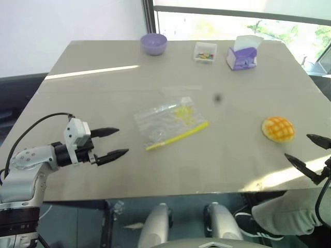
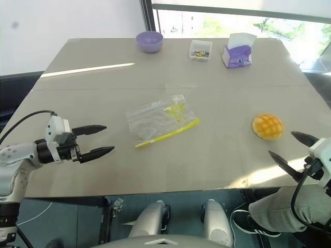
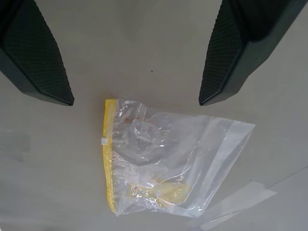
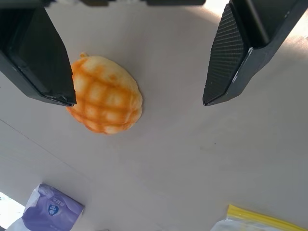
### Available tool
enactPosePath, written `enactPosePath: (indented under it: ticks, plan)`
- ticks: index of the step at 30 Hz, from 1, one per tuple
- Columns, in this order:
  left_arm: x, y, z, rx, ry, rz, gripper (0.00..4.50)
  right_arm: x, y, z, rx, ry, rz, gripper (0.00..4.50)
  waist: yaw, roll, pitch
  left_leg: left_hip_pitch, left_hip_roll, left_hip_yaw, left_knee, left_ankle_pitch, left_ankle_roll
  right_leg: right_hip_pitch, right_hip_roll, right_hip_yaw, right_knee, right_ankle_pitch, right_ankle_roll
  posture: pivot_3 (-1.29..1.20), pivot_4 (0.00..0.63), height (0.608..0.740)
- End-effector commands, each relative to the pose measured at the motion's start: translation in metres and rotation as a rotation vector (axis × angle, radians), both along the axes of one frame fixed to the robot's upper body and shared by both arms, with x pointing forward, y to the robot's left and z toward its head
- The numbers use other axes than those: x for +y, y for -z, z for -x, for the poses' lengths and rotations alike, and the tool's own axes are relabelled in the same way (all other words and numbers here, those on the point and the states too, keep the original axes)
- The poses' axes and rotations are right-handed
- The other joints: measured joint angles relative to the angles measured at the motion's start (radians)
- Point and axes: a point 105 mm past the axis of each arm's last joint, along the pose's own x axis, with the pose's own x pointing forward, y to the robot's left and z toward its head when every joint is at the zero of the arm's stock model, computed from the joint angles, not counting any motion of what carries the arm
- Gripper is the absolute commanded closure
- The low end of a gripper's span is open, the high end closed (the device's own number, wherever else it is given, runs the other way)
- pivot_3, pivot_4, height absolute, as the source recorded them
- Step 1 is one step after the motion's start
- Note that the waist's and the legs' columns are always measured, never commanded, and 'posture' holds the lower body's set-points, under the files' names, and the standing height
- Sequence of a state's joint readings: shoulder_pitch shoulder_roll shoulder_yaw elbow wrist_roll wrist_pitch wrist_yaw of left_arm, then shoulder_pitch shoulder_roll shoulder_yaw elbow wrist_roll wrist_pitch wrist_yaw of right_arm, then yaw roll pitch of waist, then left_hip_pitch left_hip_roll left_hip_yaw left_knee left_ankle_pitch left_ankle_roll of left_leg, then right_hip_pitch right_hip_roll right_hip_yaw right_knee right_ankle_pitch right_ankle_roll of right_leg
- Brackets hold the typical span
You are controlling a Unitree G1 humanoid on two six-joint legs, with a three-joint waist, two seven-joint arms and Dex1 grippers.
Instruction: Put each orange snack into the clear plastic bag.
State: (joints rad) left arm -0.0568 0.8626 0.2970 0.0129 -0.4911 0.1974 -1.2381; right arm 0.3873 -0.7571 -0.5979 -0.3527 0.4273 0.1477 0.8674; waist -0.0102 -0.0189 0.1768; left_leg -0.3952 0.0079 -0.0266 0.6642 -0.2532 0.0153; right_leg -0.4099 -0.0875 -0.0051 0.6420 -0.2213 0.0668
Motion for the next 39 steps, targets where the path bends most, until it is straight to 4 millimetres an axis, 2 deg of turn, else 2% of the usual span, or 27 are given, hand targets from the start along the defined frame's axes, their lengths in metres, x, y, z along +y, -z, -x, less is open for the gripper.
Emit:
enactPosePath:
  ticks: [1, 16, 20, 23, 24, 26, 28, 33, 36, 38, 39]
  plan:
    - [-0.002, -0.009, 0.000, -0.043, 0.004, -0.011, 0.09, 0.003, -0.013, -0.002, -0.040, -0.017, 0.017, 0.00, 0.000, 0.000, 0.000, 0.000, 0.000, 0.000, 0.000, 0.000, 0.000, 0.000, 0.000, 0.000, 0.000, 0.000, 0.000, 0.00, 0.150, 0.740]
    - [-0.019, -0.018, -0.015, -0.099, -0.015, 0.033, 0.09, 0.024, -0.016, -0.017, -0.094, -0.049, -0.030, 0.00, 0.000, 0.000, 0.000, 0.000, 0.000, 0.000, 0.000, 0.000, 0.000, 0.000, 0.000, 0.000, 0.000, 0.001, 0.002, 0.00, 0.150, 0.740]
    - [-0.020, -0.033, -0.030, -0.204, -0.114, 0.067, 0.09, 0.034, -0.022, -0.027, -0.152, -0.041, -0.097, 0.00, 0.000, 0.000, 0.000, 0.000, 0.000, 0.000, 0.000, 0.000, 0.000, 0.000, 0.000, 0.000, 0.000, 0.002, 0.003, 0.00, 0.150, 0.740]
    - [-0.014, -0.043, -0.045, -0.250, -0.249, 0.093, 0.09, 0.054, -0.029, -0.033, -0.172, -0.093, -0.142, 0.00, 0.000, 0.000, 0.000, 0.000, 0.000, -0.001, 0.001, 0.000, 0.000, 0.000, 0.000, 0.000, 0.001, 0.002, 0.002, 0.00, 0.150, 0.740]
    - [-0.010, -0.043, -0.051, -0.202, -0.307, 0.114, 0.09, 0.063, -0.030, -0.035, -0.168, -0.124, -0.122, 0.00, 0.000, 0.000, 0.000, 0.000, 0.000, -0.001, 0.001, 0.000, 0.000, 0.000, 0.000, 0.000, 0.001, 0.002, 0.002, 0.00, 0.150, 0.740]
    - [-0.006, -0.031, -0.055, 0.000, -0.377, 0.167, 0.09, 0.082, -0.027, -0.041, -0.156, -0.177, -0.065, 0.00, -0.004, 0.000, 0.000, 0.000, 0.000, -0.001, 0.001, 0.000, 0.000, 0.000, 0.000, 0.000, 0.001, 0.002, 0.003, 0.00, 0.150, 0.740]
    - [-0.012, -0.023, -0.048, 0.191, -0.344, 0.244, 0.09, 0.103, -0.023, -0.045, -0.143, -0.245, -0.050, 0.00, -0.008, 0.000, 0.000, 0.000, 0.000, -0.001, 0.001, 0.000, 0.000, 0.000, 0.001, 0.000, 0.002, 0.002, 0.003, 0.00, 0.150, 0.740]
    - [-0.016, -0.020, -0.031, 0.447, -0.289, 0.368, 0.09, 0.136, -0.017, -0.049, -0.141, -0.338, -0.082, 0.00, -0.003, -0.001, 0.001, -0.001, 0.000, -0.002, 0.001, 0.000, 0.000, -0.001, 0.001, -0.001, 0.002, 0.002, 0.003, 0.00, 0.150, 0.740]
    - [-0.012, -0.015, -0.032, 0.354, -0.298, 0.232, 0.09, 0.145, -0.012, -0.052, -0.154, -0.360, -0.065, 0.00, -0.003, -0.001, 0.001, -0.002, 0.000, -0.003, 0.002, 0.000, 0.000, -0.001, 0.001, -0.001, 0.001, 0.002, 0.003, 0.00, 0.150, 0.740]
    - [-0.015, -0.018, -0.034, 0.165, -0.253, 0.057, 0.09, 0.148, -0.012, -0.052, -0.157, -0.362, -0.080, 0.00, -0.001, -0.001, 0.001, -0.002, -0.001, -0.002, 0.002, 0.000, 0.000, -0.001, 0.001, -0.001, 0.001, 0.002, 0.002, 0.00, 0.150, 0.740]
    - [-0.017, -0.019, -0.033, 0.122, -0.227, 0.024, 0.09, 0.148, -0.012, -0.051, -0.159, -0.362, -0.086, 0.00, 0.000, -0.001, 0.001, -0.002, -0.001, -0.002, 0.002, 0.000, 0.000, -0.001, 0.001, -0.001, 0.001, 0.002, 0.002, 0.00, 0.150, 0.740]
